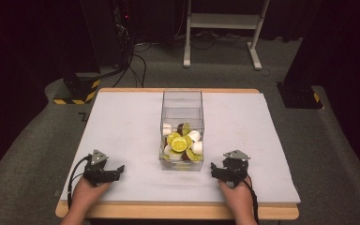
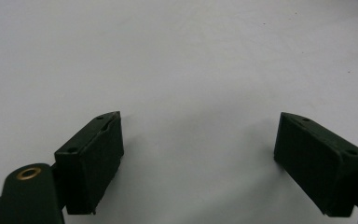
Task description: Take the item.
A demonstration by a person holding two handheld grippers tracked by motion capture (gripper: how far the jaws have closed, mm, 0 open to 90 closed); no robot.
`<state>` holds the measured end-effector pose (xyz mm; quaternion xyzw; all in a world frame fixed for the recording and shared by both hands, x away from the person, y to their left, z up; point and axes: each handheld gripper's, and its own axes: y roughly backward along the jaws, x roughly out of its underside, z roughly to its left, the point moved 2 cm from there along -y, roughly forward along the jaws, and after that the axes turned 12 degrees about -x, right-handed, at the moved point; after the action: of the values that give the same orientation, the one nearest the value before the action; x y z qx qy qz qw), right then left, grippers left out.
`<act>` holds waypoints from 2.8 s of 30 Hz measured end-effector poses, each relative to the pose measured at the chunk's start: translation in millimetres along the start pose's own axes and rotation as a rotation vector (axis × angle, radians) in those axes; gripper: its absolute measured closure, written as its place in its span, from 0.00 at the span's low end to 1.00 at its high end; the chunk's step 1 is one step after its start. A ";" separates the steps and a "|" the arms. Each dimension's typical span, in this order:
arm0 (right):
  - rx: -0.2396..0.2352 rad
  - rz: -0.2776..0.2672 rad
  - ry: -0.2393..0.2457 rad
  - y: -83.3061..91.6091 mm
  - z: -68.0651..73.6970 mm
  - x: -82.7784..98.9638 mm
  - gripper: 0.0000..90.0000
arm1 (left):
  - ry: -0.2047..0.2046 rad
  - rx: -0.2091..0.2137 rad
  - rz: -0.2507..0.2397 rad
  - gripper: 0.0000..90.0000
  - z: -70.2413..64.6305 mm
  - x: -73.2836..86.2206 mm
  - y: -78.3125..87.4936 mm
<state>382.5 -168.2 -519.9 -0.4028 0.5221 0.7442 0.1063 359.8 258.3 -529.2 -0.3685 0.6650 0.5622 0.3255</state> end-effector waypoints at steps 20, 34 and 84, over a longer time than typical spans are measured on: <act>-0.004 0.002 -0.005 0.1 -0.2 -0.3 0.15 | 0.000 0.000 0.000 0.18 0.0 0.0 0.0; -0.038 -0.020 -0.006 6.6 -0.2 -2.7 0.17 | -0.007 0.000 0.004 0.17 0.6 -0.2 0.0; -0.064 -0.100 0.043 18.3 7.9 -49.7 0.25 | -0.013 0.004 0.008 0.17 1.4 -0.5 0.1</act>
<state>400.5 -156.3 -470.9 -0.4477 0.4795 0.7453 0.1190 360.0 259.7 -529.0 -0.3618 0.6654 0.5644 0.3283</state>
